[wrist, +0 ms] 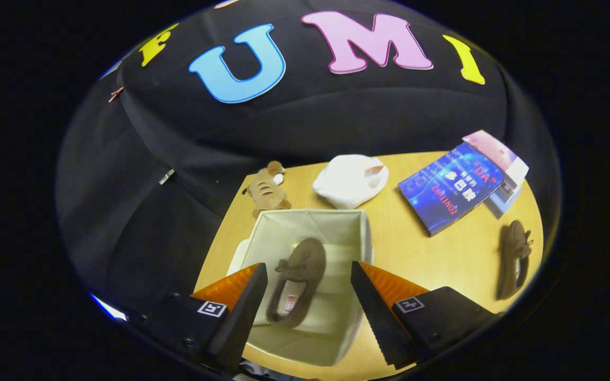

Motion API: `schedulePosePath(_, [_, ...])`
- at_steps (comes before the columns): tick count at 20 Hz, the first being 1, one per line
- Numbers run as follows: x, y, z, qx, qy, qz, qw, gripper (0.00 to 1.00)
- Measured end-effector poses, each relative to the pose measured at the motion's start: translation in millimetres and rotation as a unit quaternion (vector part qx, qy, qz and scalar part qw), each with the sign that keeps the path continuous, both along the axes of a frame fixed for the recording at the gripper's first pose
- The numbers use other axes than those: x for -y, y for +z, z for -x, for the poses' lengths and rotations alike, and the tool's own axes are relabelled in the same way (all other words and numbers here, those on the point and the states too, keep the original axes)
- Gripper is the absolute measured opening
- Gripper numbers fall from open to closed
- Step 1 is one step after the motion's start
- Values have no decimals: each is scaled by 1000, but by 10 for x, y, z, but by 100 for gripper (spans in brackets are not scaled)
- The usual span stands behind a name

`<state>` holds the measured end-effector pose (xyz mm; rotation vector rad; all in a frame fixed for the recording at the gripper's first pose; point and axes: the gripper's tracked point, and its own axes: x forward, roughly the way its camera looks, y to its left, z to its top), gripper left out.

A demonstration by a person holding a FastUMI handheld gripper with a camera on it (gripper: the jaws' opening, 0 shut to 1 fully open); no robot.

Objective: Open the storage box then place both shoes into the box .Put the left shoe in first, then the right shoe, with the right side of both shoes facing outward in a uniform manner.

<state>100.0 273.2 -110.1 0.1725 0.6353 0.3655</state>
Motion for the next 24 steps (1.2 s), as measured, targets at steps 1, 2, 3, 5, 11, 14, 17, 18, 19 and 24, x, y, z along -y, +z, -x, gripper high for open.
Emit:
schedulePosePath(1, [175, 113, 11, 15, -2, 11, 1000, 99])
schedulePosePath(2, [371, 161, 21, 27, -5, 23, 999, 99])
schedulePosePath(3, [575, 192, 28, 38, -10, 34, 999, 99])
schedulePosePath(5, [1011, 210, 49, 51, -25, 52, 997, 98])
schedulePosePath(11, [2528, -34, 135, 30, -104, 69, 992, 99])
schedulePosePath(14, [3239, -180, 152, 22, -138, 87, 986, 99])
schedulePosePath(17, [3818, -374, 172, 14, -161, 108, 981, 99])
schedulePosePath(18, [3974, -460, 164, 9, -165, 116, 979, 99])
schedulePosePath(19, [4108, -548, 160, 4, -167, 121, 978, 99])
schedulePosePath(24, [4588, -1047, 49, -23, -158, 167, 973, 99])
